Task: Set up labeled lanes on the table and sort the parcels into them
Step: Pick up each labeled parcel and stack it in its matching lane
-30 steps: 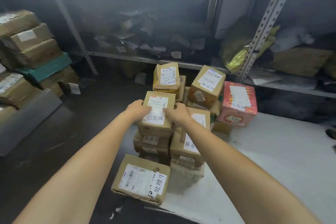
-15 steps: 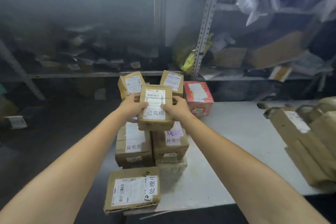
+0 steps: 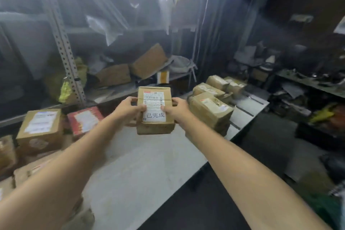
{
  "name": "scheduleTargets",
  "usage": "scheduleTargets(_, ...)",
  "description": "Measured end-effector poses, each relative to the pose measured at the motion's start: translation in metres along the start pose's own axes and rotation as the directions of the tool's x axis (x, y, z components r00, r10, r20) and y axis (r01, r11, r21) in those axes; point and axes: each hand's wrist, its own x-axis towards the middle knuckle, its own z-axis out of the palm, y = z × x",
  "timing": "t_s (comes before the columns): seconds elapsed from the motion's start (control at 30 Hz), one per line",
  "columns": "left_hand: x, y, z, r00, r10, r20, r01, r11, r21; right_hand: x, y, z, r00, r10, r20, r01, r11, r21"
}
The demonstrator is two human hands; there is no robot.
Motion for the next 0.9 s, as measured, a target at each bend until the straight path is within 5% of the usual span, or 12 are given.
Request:
scheduleTargets(0.43, 0.047, 0.148, 0.298, 0.953, 0.127, 0.274, -0.147, 0.988, 0.055, 0.027, 0.071, -0.320, 0.977, 0.061, -0.206, -0.058, 0.998, 0.018)
scheduleTargets(0.9, 0.215, 0.203, 0.400, 0.950, 0.076, 0.304, -0.093, 0.995, 0.044, 0.221, 0.108, -0.402, 0.972, 0.105, -0.212, -0.100, 0.994, 0.032)
